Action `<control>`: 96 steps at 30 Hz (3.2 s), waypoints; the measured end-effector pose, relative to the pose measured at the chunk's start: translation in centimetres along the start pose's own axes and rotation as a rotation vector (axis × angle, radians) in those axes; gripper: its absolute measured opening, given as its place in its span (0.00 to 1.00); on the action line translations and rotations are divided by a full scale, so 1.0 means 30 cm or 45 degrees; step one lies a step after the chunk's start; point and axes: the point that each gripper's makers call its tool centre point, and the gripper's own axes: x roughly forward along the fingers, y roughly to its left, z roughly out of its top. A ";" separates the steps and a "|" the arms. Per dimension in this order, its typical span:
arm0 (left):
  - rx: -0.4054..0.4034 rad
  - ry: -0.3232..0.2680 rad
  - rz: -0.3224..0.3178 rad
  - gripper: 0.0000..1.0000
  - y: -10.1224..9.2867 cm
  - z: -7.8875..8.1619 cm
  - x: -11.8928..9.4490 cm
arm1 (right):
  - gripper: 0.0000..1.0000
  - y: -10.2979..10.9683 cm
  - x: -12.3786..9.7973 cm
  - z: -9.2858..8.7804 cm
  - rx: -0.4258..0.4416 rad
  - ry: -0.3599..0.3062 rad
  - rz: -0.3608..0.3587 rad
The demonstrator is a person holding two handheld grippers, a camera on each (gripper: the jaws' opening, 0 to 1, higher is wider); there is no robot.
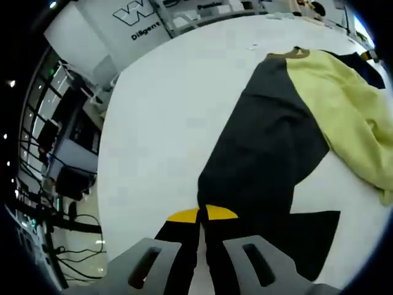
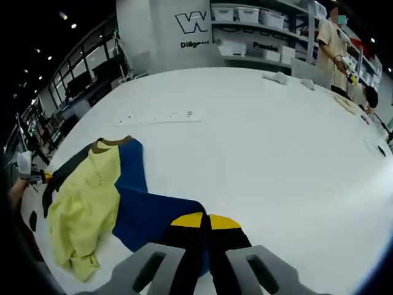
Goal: Fold the garment on the visible template until the final outline fits inside the template.
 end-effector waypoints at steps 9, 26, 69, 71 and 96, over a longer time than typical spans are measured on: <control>-0.013 0.023 0.062 0.01 0.052 0.006 0.018 | 0.00 -0.067 0.032 -0.020 0.026 0.032 -0.077; -0.058 0.040 0.151 0.01 0.148 -0.015 0.045 | 0.00 -0.148 0.036 -0.061 -0.032 0.123 -0.140; -0.182 -0.415 -0.314 0.97 -0.277 0.106 -0.355 | 0.82 0.326 -0.185 -0.102 -0.229 -0.197 0.289; -0.176 -0.445 -0.337 0.98 -0.313 0.115 -0.382 | 0.83 0.356 -0.196 -0.133 -0.233 -0.193 0.314; -0.143 -0.465 -0.522 0.95 -0.653 0.012 -0.483 | 0.77 0.610 -0.293 -0.419 -0.284 -0.110 0.519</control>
